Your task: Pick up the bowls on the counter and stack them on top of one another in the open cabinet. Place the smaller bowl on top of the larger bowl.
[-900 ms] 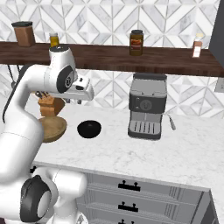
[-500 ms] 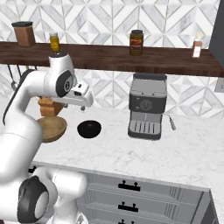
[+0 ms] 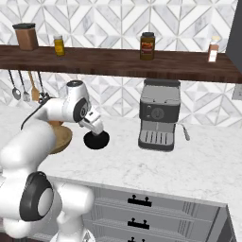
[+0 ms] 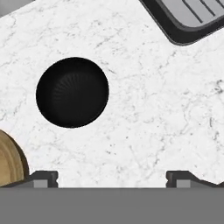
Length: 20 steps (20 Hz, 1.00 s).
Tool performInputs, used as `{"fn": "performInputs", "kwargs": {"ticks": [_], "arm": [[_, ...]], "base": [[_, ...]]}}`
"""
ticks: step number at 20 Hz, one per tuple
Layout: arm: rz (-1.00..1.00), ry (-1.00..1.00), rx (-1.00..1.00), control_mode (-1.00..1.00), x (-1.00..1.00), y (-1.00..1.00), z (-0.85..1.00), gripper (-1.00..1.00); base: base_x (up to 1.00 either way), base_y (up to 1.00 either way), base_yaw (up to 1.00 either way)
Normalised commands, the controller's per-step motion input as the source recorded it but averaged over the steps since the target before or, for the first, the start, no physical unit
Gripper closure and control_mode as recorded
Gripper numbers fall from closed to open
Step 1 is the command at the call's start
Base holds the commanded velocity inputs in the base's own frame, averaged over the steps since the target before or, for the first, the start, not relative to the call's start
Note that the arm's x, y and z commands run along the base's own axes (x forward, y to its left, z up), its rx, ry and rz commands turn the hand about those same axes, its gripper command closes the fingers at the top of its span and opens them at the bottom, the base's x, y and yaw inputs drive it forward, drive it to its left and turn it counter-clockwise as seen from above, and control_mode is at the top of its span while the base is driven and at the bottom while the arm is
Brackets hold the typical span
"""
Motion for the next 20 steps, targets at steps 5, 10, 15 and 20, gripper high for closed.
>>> {"fn": "performInputs", "kwargs": {"ticks": [5, 10, 15, 20], "arm": [[0.00, 0.00, 0.04, -1.00, 0.45, 0.00, -0.37, -1.00], [-0.01, 0.02, 0.00, -1.00, 0.00, -0.05, -0.59, -1.00], [-0.02, 0.04, 0.03, -1.00, 0.20, -0.03, -0.60, -1.00], [-0.01, 0.02, 0.04, -1.00, 0.38, -0.02, -0.51, -1.00]], "base": [[0.00, 0.00, 0.00], [0.00, 0.00, 0.00], [0.00, 0.00, 0.00], [0.00, 0.00, 0.00]]}}
